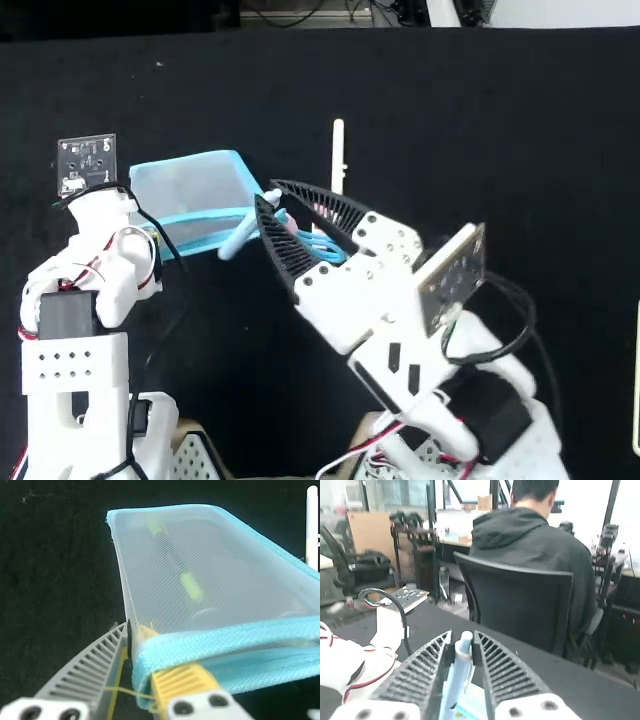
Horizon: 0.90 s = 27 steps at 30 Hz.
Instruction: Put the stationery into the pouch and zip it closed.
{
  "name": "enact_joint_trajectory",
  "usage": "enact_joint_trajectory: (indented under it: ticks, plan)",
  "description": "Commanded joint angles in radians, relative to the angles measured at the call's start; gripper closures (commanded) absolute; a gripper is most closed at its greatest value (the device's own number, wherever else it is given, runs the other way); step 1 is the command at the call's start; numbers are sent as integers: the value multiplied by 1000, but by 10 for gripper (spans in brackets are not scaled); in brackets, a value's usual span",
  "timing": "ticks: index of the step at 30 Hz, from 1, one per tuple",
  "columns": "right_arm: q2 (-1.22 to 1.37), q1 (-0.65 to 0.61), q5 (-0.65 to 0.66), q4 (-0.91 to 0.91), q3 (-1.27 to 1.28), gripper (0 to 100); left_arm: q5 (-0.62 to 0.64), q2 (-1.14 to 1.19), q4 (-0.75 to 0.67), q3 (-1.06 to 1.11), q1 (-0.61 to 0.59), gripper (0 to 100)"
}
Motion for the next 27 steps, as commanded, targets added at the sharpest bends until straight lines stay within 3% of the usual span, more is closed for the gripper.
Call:
enact_joint_trajectory:
  ticks: [1, 9, 20, 27]
  plan:
    - [-42, -8, 0, -153, 77, 988, 11, -11, 0, -18, 8, 970]
    - [19, -6, 26, -364, 206, 988, 11, -11, 0, -18, 8, 970]
    - [53, -15, 358, -417, 418, 988, 11, -11, 0, -18, 8, 970]
    - [47, -163, 525, -417, 538, 988, 11, -11, -2, -18, 8, 970]
